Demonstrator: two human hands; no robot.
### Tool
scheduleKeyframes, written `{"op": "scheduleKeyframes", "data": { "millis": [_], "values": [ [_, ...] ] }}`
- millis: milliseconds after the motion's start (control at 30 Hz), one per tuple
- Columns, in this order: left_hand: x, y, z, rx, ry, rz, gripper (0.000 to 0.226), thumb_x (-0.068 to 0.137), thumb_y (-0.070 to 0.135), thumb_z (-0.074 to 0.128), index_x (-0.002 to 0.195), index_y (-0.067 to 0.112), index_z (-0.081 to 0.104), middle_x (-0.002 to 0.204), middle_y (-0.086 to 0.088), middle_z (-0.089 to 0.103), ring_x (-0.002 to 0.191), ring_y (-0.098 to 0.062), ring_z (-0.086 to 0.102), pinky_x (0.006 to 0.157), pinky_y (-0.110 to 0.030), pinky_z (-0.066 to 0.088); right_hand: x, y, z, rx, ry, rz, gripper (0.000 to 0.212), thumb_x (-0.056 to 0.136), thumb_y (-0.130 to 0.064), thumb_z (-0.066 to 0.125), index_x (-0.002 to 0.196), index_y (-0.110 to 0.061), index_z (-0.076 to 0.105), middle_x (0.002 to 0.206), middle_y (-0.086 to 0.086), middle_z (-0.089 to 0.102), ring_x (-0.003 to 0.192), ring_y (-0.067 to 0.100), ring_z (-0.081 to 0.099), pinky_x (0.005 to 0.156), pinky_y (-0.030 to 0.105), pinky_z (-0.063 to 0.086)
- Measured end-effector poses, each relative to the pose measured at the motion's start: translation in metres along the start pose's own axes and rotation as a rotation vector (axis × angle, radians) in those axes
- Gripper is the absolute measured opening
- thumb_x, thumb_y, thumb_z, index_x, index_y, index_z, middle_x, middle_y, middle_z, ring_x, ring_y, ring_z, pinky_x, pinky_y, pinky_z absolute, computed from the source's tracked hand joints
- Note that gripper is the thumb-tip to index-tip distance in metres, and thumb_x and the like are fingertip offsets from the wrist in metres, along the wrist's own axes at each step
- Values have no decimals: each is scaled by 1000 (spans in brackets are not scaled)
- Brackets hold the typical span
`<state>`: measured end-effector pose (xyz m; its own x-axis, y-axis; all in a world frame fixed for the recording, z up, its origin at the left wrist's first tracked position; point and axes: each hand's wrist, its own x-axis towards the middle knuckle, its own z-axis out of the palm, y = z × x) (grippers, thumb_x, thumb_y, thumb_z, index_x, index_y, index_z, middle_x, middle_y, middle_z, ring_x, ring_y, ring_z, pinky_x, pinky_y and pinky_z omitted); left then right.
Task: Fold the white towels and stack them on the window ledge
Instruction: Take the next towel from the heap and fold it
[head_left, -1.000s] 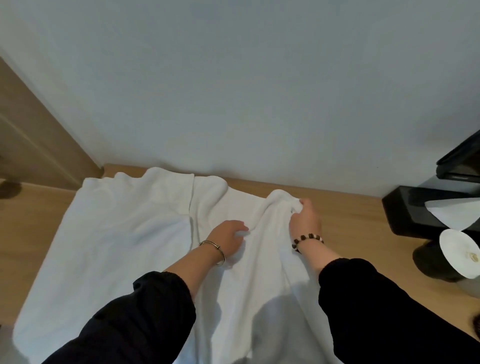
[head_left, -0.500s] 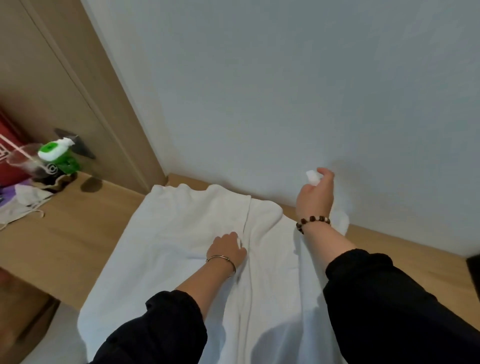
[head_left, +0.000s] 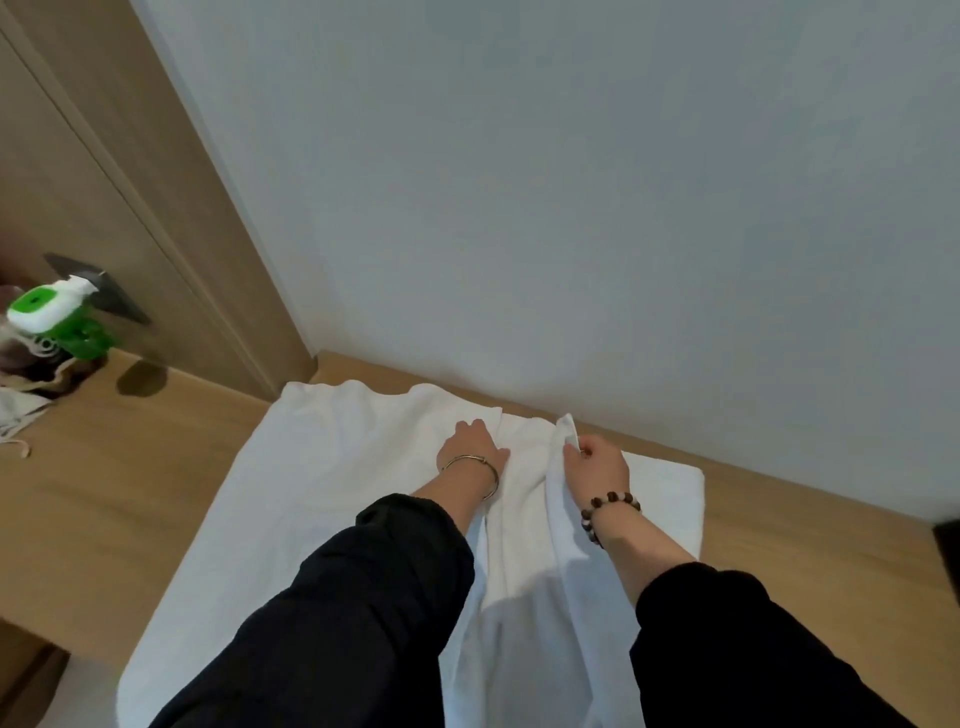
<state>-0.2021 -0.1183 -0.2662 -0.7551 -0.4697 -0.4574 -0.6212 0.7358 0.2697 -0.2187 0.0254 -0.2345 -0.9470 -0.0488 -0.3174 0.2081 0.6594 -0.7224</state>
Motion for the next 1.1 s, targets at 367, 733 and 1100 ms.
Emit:
{"op": "scheduleKeyframes", "data": {
  "millis": [367, 733, 1100],
  "values": [
    [-5, -4, 0, -545, 161, -35, 29, 84, 9, 50, 59, 16, 36, 61, 0, 37, 63, -20, 39, 52, -26, 27, -20, 4, -3, 150, 101, 69, 45, 88, -11, 51, 51, -17, 27, 51, 0, 24, 54, 16, 22, 51, 27, 20],
    [-112, 18, -34, -1051, 38, 216, 28, 83, 8, 59, 59, 21, 65, 45, 14, 50, 45, -4, 42, 44, -11, 35, -63, -9, -40, 366, 161, -103, 26, 86, -15, 62, 62, -5, 64, 58, 3, 55, 56, 14, 45, 54, 19, 39],
    [-147, 26, -30, -967, 199, 290, 25, 80, 14, 63, 59, 26, 67, 54, 11, 62, 50, 1, 50, 54, -15, 41, -99, -14, -54, 312, 179, -167, 11, 78, -12, 69, 71, -20, 67, 58, -2, 60, 58, 15, 55, 61, 27, 48]
  ]
}}
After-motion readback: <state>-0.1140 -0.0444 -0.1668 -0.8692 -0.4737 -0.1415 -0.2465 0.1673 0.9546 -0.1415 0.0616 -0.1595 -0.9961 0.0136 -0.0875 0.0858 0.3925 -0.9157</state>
